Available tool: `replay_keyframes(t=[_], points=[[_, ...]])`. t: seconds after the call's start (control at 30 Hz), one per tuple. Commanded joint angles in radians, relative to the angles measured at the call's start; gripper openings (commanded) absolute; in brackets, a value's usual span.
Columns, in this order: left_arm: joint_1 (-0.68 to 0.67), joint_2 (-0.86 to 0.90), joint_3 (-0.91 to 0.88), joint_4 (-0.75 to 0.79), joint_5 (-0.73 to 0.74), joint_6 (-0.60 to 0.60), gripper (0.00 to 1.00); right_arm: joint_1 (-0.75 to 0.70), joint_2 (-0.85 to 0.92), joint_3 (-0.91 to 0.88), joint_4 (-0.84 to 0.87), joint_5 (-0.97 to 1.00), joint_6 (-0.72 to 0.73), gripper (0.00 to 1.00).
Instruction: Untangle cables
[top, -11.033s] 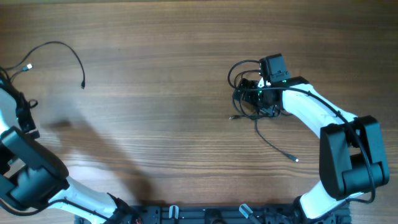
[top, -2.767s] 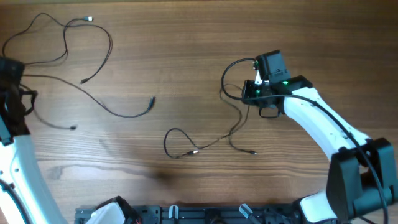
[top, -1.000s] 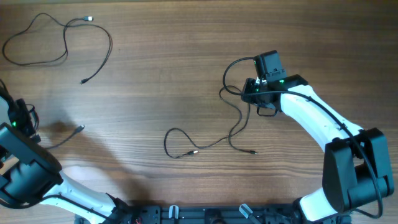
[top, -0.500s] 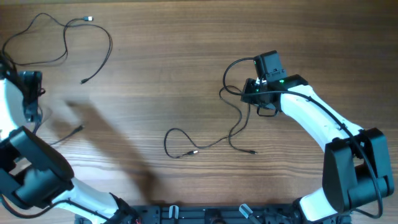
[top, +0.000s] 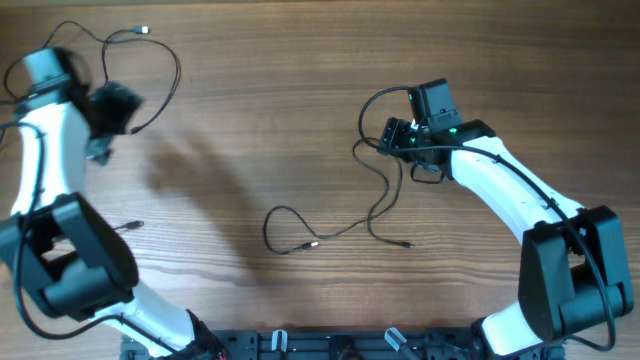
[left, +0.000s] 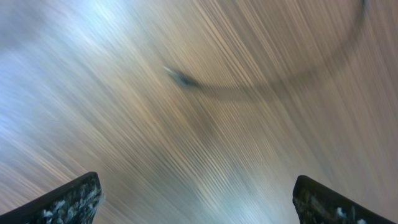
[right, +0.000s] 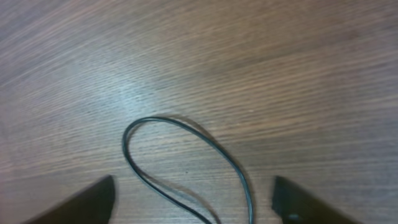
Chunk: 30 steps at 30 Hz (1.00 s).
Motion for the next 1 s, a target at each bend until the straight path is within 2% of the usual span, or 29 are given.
replay_keyframes(t=[0.0,0.07,0.13,0.2,0.37,0.57,0.77,0.9,0.97], points=[[-0.213,-0.013,-0.002,-0.055,0.118,0.029,1.0,-0.046,0.002,0.021,-0.018,-0.055,0.013,1.0],[-0.312,-0.013,-0.002,-0.064,0.14,0.017,1.0,-0.099,-0.027,0.031,-0.065,-0.059,0.014,1.0],[-0.443,-0.013,-0.002,-0.064,0.23,0.014,1.0,-0.185,-0.084,0.033,-0.119,-0.059,0.016,1.0],[-0.565,-0.012,-0.002,-0.063,0.233,0.044,1.0,-0.269,-0.141,0.033,-0.166,-0.084,0.016,1.0],[-0.864,0.033,-0.002,-0.04,0.143,0.245,1.0,-0.457,-0.22,0.033,-0.293,-0.112,-0.016,1.0],[-1.166,0.119,-0.002,-0.051,-0.066,0.247,1.0,-0.541,-0.217,0.032,-0.346,-0.1,-0.095,1.0],[-1.294,0.192,-0.002,-0.092,-0.118,0.235,1.0,-0.542,-0.217,0.032,-0.344,-0.1,-0.119,1.0],[-1.323,0.22,-0.002,-0.09,-0.12,0.236,0.81,-0.542,-0.217,0.031,-0.348,-0.1,-0.119,1.0],[-1.322,0.238,-0.002,-0.09,-0.123,0.235,0.8,-0.542,-0.217,0.031,-0.348,-0.1,-0.119,1.0]])
